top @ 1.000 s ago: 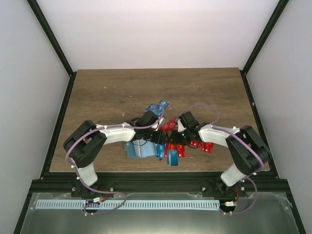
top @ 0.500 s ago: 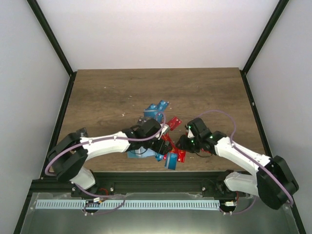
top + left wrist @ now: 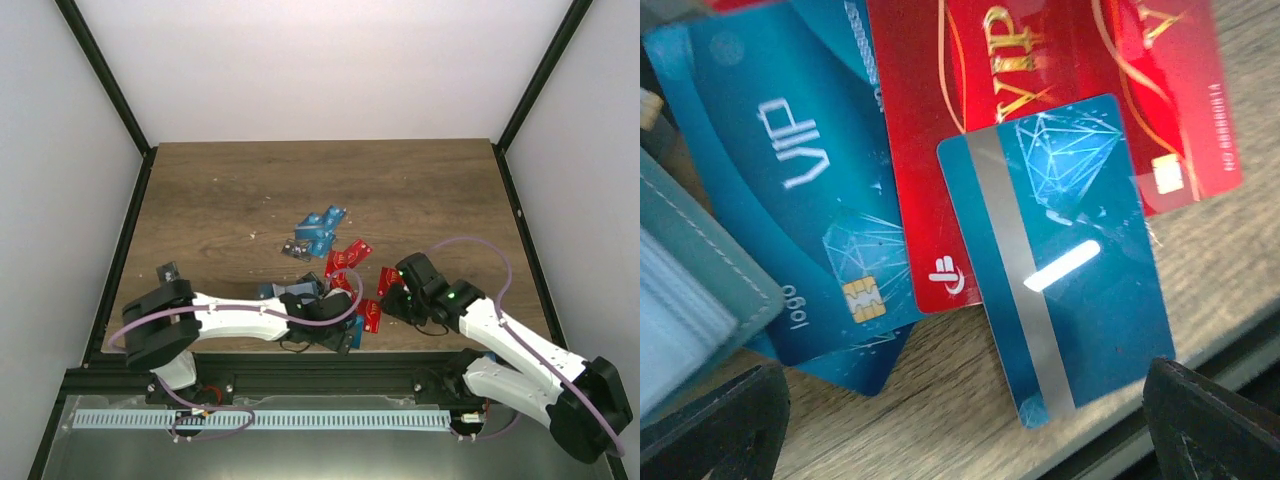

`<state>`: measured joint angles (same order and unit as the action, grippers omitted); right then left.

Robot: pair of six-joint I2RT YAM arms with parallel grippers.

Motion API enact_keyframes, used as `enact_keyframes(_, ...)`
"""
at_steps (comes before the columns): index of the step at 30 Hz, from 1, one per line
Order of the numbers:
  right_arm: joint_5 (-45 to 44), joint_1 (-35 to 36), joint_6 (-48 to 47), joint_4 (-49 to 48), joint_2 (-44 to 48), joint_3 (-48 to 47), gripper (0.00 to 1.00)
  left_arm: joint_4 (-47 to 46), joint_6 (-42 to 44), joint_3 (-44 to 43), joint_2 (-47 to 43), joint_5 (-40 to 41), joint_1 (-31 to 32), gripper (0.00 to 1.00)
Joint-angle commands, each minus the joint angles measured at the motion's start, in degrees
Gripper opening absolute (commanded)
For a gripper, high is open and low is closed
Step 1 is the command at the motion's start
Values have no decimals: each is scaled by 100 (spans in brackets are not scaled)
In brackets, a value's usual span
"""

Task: Put the credit cards into the card holder

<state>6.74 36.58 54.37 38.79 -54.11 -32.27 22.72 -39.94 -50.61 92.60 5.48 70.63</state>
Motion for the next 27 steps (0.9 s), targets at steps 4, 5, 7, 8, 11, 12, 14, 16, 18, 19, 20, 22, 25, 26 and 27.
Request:
enact_keyframes(4, -266, 34, 115, 496, 256, -276, 37, 94, -616, -678, 889, 463, 398, 100)
enact_keyframes(5, -270, 34, 103, 527, 274, -292, 38, 122, -600, -772, 999, 496, 435, 100)
enact_keyframes(7, -258, 34, 80, 587, 328, -287, 38, 237, -581, -965, 1214, 601, 473, 100)
enact_keyframes(8, -250, 34, 80, 613, 375, -263, 37, 294, -570, -1056, 1300, 658, 502, 100)
enact_keyframes(11, -234, 34, 85, 704, 598, -187, 38, 563, -579, -1377, 1602, 803, 590, 99)
enact_keyframes(12, -250, 34, 88, 741, 660, -188, 38, 671, -591, -1493, 1698, 892, 636, 99)
enact_keyframes(14, -257, 29, 75, 800, 751, -210, 38, 947, -676, -1757, 1874, 1095, 732, 99)
enact_keyframes(16, -274, 34, 46, 860, 793, -267, 38, 1223, -758, -2009, 2012, 1343, 859, 98)
enact_keyframes(18, -299, 31, 15, 915, 809, -298, 38, 1338, -819, -2182, 2140, 1428, 920, 98)
enact_keyframes(19, -323, 33, 2, 935, 821, -304, 38, 1333, -826, -2234, 2199, 1419, 933, 97)
enact_keyframes(20, -339, 31, -16, 955, 831, -301, 38, 1355, -837, -2299, 2276, 1417, 934, 97)
enact_keyframes(22, -357, 33, -59, 993, 872, -272, 38, 1389, -840, -2403, 2419, 1448, 934, 95)
enact_keyframes(25, -375, 34, -121, 1063, 1000, -247, 38, 1358, -832, -2442, 2535, 1456, 928, 89)
enact_keyframes(26, -388, 34, -134, 1081, 1036, -254, 38, 1346, -838, -2424, 2540, 1442, 930, 86)
enact_keyframes(27, -411, 34, -163, 1106, 1086, -261, 38, 1320, -839, -2400, 2542, 1425, 940, 83)
